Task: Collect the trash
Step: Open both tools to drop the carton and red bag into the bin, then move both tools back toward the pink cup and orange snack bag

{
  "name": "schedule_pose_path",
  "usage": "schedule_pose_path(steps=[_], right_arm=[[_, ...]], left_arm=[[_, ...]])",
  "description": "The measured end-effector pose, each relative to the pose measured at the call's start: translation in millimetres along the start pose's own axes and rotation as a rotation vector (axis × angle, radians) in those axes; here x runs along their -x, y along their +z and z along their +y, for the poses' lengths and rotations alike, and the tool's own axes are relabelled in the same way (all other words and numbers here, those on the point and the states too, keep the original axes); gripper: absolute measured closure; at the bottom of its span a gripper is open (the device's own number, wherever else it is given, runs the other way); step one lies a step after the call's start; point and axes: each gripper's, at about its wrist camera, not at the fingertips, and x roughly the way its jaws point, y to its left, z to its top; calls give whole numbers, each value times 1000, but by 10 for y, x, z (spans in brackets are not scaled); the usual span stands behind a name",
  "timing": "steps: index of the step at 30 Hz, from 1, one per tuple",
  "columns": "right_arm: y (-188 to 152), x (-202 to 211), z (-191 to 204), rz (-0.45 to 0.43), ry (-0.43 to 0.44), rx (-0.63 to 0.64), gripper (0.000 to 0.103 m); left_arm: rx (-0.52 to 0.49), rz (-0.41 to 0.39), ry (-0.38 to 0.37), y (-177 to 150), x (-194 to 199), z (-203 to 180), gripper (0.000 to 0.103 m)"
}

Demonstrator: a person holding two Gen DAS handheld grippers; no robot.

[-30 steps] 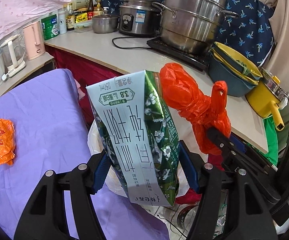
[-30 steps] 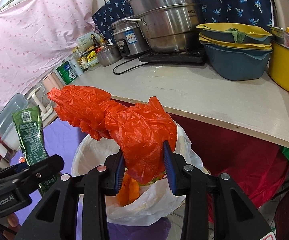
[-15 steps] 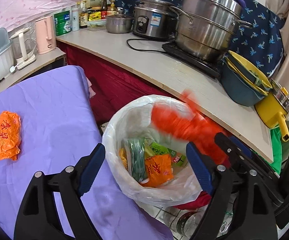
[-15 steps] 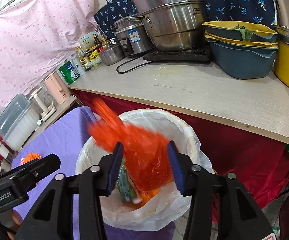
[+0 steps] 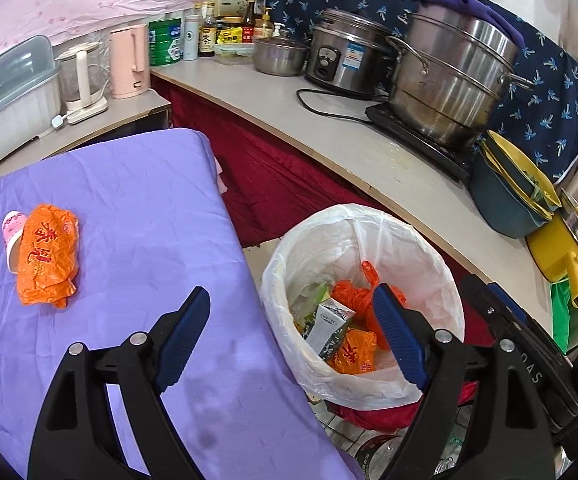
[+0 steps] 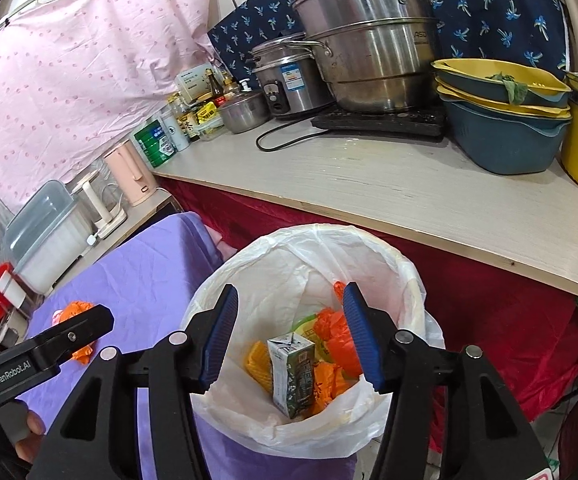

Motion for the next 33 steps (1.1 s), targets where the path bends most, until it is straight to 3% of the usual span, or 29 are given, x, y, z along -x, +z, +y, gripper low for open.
schedule_pose_path(steps=[19, 33], right_arm=[[-128, -68, 791, 29, 85, 101, 49], [-443, -304, 1653, 101, 185, 206, 49]], left_arm=[[87, -58, 98, -17, 337, 709, 24], [214, -67, 244, -168, 531, 1673, 24]])
